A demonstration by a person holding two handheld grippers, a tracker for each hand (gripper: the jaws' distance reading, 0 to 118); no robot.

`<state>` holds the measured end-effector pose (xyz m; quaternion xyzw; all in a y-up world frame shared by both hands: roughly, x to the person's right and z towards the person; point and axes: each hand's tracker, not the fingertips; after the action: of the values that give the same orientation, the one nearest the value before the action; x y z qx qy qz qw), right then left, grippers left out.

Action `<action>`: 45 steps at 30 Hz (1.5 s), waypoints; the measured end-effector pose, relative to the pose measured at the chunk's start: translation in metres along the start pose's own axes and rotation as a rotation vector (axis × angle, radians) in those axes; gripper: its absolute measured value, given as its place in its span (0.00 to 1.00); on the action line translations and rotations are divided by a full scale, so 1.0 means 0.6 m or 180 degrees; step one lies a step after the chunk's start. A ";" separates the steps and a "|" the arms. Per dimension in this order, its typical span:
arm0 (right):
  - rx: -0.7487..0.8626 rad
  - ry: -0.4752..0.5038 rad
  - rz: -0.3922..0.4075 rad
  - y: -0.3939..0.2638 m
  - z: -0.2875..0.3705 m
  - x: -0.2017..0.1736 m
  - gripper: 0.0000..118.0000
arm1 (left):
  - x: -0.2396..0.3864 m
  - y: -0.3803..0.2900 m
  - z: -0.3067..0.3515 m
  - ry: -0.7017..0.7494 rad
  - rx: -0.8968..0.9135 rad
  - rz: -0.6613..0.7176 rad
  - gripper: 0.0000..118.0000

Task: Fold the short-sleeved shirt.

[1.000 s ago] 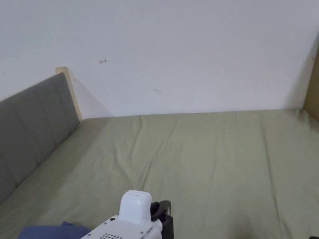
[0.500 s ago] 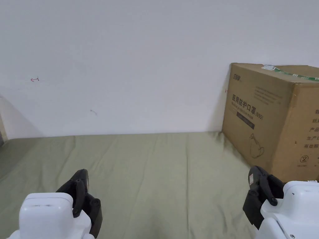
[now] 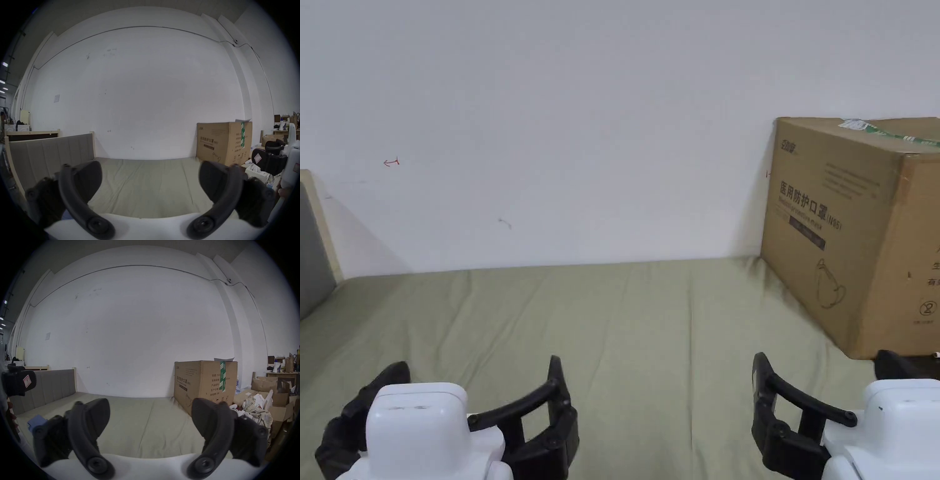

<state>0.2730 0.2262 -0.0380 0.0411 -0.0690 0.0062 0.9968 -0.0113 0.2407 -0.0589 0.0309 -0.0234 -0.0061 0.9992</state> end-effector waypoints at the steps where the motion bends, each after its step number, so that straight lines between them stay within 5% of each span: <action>1: 0.0027 -0.0042 -0.0021 0.002 0.003 0.001 0.93 | 0.002 0.006 -0.004 -0.0046 0.0125 0.0018 1.00; 3: 0.0005 -0.0078 -0.0035 0.007 0.004 0.004 0.99 | 0.002 0.007 -0.014 -0.0023 0.0086 0.0001 1.00; 24: 0.0007 -0.0047 0.0239 0.007 0.011 -0.023 1.00 | 0.002 0.003 -0.004 -0.0142 -0.0005 -0.0098 1.00; 45: -0.0156 0.0028 0.0170 0.010 -0.002 -0.030 1.00 | -0.010 0.006 -0.012 -0.0167 -0.0044 0.0098 1.00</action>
<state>0.2551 0.2322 -0.0409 0.0147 -0.0659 0.0313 0.9972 -0.0171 0.2447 -0.0660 0.0234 -0.0501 0.0083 0.9984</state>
